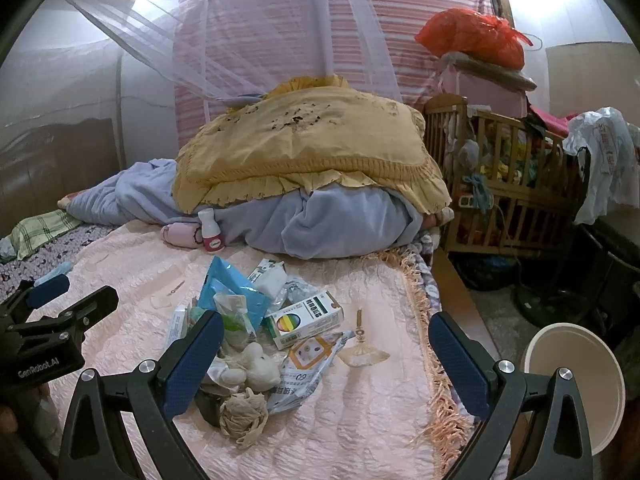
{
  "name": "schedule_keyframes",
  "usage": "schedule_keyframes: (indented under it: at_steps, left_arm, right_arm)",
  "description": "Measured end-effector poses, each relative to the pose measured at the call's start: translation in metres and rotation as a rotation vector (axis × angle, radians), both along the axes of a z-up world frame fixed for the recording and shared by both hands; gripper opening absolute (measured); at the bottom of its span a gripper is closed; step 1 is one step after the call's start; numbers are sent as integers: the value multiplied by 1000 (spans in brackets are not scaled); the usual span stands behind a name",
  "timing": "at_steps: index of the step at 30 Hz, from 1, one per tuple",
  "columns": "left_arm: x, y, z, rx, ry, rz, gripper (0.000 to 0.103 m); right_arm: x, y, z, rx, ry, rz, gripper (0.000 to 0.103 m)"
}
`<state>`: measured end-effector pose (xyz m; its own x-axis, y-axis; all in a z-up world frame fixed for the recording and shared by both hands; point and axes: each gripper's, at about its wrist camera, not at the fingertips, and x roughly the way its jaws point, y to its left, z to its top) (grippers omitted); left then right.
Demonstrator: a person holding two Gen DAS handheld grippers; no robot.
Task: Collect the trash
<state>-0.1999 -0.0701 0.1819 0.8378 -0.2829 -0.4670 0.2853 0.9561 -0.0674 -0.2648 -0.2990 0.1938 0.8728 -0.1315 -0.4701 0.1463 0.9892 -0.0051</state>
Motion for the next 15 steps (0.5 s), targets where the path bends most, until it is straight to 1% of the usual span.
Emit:
schedule_keyframes:
  at_steps: [9,15]
  left_arm:
    - [1,-1,-2,2,4,1,102]
    - [6,-2,-6,7,21,7,102]
  right_arm:
    - [1,5,-1,-18,5,10,101]
    - [2,7,-2,-21,7,19,101]
